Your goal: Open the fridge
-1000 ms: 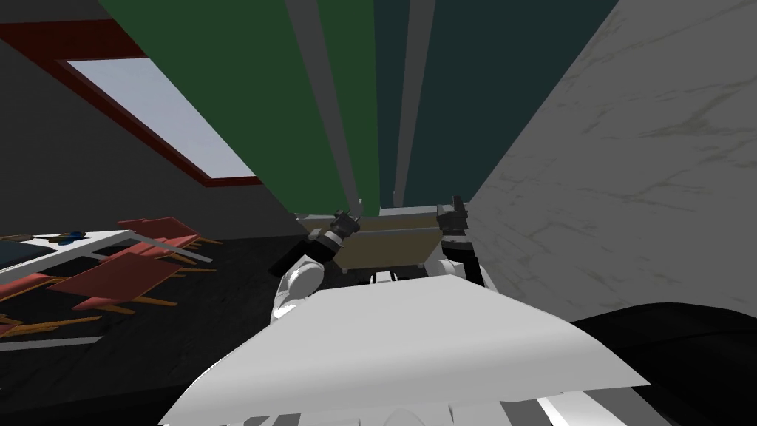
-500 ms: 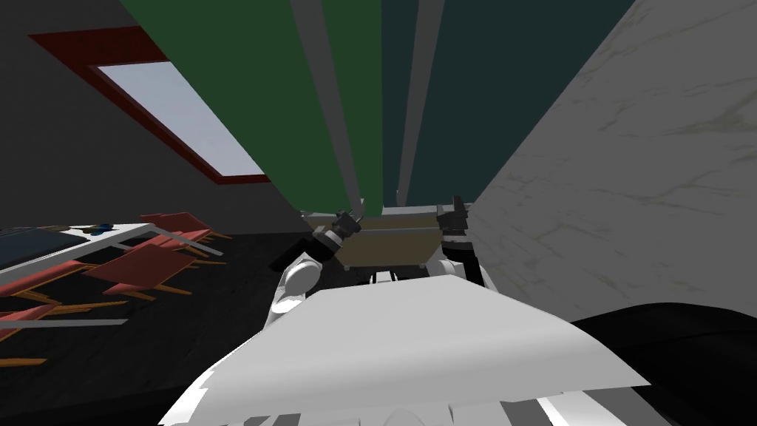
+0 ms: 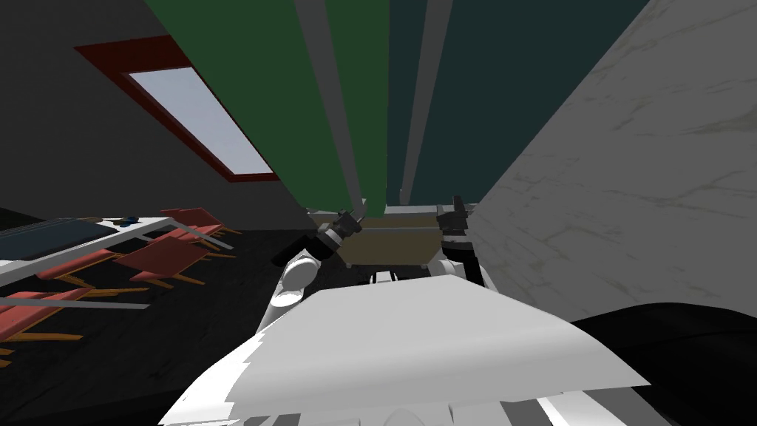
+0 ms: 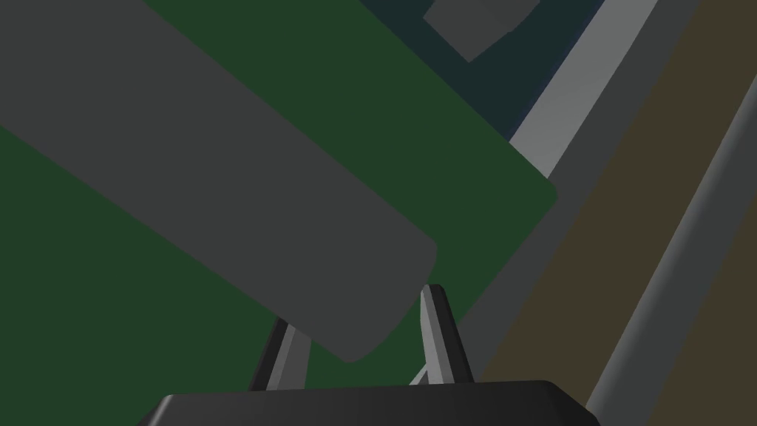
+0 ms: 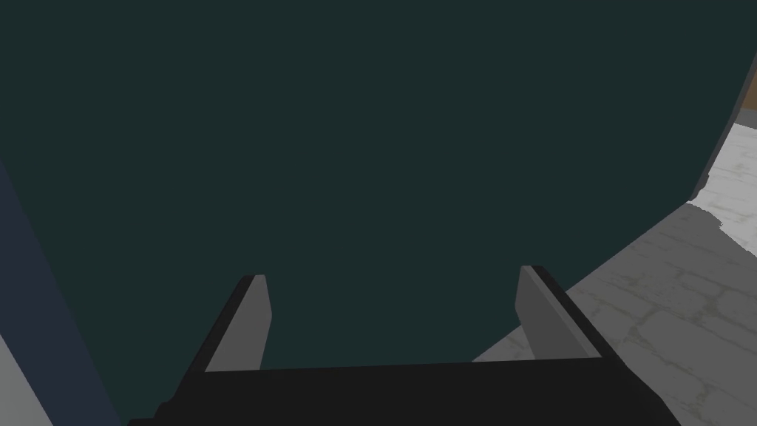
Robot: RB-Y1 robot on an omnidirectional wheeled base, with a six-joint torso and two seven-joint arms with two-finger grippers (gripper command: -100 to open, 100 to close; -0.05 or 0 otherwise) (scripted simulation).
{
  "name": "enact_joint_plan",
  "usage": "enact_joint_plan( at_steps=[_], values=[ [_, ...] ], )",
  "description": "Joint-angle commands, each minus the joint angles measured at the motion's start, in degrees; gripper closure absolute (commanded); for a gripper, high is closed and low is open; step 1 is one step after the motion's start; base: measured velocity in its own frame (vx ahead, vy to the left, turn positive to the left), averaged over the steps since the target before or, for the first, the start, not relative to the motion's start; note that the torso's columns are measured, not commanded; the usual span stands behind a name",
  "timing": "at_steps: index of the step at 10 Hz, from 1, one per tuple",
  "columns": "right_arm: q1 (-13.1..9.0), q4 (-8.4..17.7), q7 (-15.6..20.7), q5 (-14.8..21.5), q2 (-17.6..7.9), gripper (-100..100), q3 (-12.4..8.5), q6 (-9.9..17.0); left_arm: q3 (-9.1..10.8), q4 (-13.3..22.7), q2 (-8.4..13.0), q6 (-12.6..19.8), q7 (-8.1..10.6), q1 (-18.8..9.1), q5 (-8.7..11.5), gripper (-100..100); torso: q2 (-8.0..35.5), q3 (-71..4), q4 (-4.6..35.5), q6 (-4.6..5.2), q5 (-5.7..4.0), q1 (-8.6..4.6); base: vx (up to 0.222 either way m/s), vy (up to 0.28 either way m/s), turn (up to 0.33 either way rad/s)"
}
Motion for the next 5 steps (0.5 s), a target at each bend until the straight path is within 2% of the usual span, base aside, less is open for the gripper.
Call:
enact_joint_plan(
  at_steps=[1, 2, 3, 5],
  values=[
    [0.00, 0.00, 0.00, 0.00, 0.00, 0, 0.00, 0.00, -0.71, 0.10, 0.72, 0.37, -0.36, 0.16, 3.79, 100, -0.03, -0.04, 0.02, 0.01, -0.06, -0.13, 0.000, 0.000, 0.000],
    [0.01, 0.00, 0.00, 0.00, 0.00, 0, 0.00, 0.00, -0.41, 1.97, 3.26, -0.31, -2.76, -1.90, 5.45, 100, 0.01, -0.02, 0.06, 0.01, -0.09, -0.21, -0.025, 0.011, 0.177],
    [0.00, 0.00, 0.00, 0.00, 0.01, 0, 0.00, 0.00, -0.41, 1.97, 4.88, -0.31, -2.76, -1.90, 7.39, 100, 0.04, 0.01, 0.01, -0.15, -0.01, 0.02, -0.041, 0.004, 0.140],
    [0.00, 0.00, 0.00, 0.00, 0.00, 0, 0.00, 0.00, -0.41, 1.97, 4.88, -0.31, -2.76, -1.90, 10.60, 100, 0.06, 0.05, -0.01, -0.09, 0.06, 0.16, -0.020, 0.004, 0.006]
  ],
)
